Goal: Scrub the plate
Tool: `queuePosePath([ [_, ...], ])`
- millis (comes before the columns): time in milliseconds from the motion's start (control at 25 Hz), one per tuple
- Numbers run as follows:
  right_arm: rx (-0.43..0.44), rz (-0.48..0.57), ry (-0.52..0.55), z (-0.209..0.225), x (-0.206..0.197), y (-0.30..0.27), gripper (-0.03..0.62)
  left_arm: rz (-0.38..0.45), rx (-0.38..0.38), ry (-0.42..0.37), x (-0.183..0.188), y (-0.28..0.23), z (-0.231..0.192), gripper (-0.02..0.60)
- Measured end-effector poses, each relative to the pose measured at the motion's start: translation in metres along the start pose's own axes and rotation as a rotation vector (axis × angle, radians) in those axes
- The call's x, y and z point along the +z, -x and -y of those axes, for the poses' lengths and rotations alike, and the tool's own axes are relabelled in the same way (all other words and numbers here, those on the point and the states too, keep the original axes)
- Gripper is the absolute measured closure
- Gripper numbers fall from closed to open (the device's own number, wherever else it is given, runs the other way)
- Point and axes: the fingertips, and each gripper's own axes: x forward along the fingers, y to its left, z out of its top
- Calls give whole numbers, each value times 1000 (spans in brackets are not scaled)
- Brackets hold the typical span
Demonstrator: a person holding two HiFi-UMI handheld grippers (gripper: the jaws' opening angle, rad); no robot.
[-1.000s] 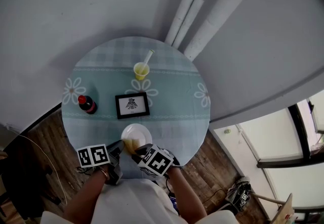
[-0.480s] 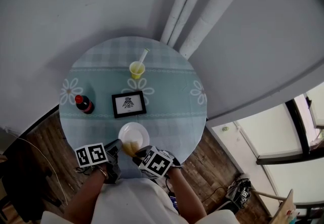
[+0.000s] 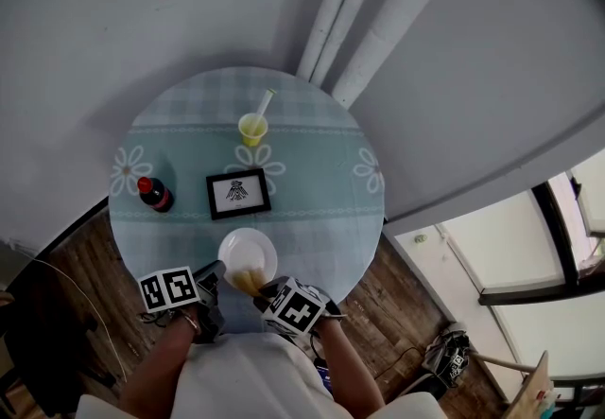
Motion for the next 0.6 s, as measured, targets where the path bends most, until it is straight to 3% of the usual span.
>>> queuePosePath([
  [240,-22,-25,-50,9,-16,0,530,-6,2,7,-2,0,-2,563],
  [480,-48,-37,-112,22,-24,-1,530,-23,9,-44,-2,0,0,563],
  [600,-98,-28,-138,34,-22,-1,530,-26,9,-41,-2,0,0,563],
])
